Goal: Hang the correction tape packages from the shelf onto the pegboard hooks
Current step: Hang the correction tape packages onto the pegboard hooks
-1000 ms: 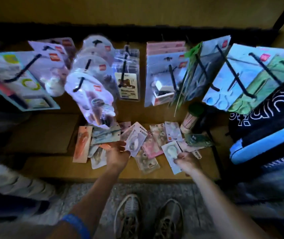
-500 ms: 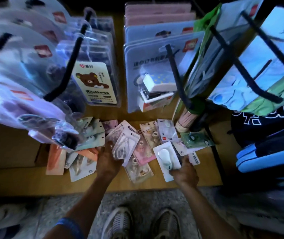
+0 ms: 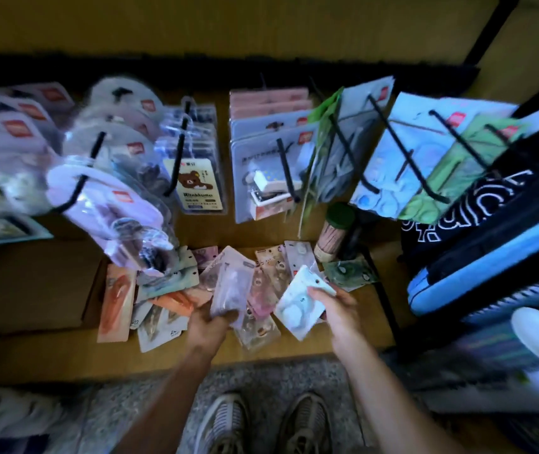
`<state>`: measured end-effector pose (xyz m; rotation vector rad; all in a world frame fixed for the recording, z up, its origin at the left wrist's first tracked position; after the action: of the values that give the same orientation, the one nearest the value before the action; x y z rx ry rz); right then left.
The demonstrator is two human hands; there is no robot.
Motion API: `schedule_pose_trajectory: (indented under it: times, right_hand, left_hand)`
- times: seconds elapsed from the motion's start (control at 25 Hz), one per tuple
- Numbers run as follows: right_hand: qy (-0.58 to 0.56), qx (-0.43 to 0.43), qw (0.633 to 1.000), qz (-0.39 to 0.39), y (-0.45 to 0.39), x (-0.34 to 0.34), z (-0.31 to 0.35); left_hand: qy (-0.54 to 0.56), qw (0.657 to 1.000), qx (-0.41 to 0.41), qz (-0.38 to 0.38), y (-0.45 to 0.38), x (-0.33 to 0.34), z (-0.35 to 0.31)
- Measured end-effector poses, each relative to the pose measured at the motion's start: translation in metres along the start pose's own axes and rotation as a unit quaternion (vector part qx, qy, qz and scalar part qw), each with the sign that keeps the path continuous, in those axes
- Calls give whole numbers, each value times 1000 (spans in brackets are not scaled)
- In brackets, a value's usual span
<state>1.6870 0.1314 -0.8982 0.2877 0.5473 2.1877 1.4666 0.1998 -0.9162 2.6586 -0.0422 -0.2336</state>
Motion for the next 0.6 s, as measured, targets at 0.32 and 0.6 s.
schedule_pose_trajectory:
  times: [0.32, 0.6]
  right_hand:
    - [-57, -9, 989, 140, 113, -10, 78]
    - [-71, -157, 974, 145, 197, -21, 157]
  left_hand:
    - [67, 965, -55, 246, 120, -19, -42]
    - [97, 945, 116, 291, 217, -24, -134]
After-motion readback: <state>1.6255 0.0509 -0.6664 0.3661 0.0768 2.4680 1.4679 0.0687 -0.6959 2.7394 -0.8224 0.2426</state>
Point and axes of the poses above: each hand's wrist, its own y-axis away from the middle knuckle, its own x-axis out of the palm, z = x × y, the point moved 2 cm from there along -y, towards the middle knuckle, and after that the axes turned 3 degrees about -z, right-handed, at the moved point
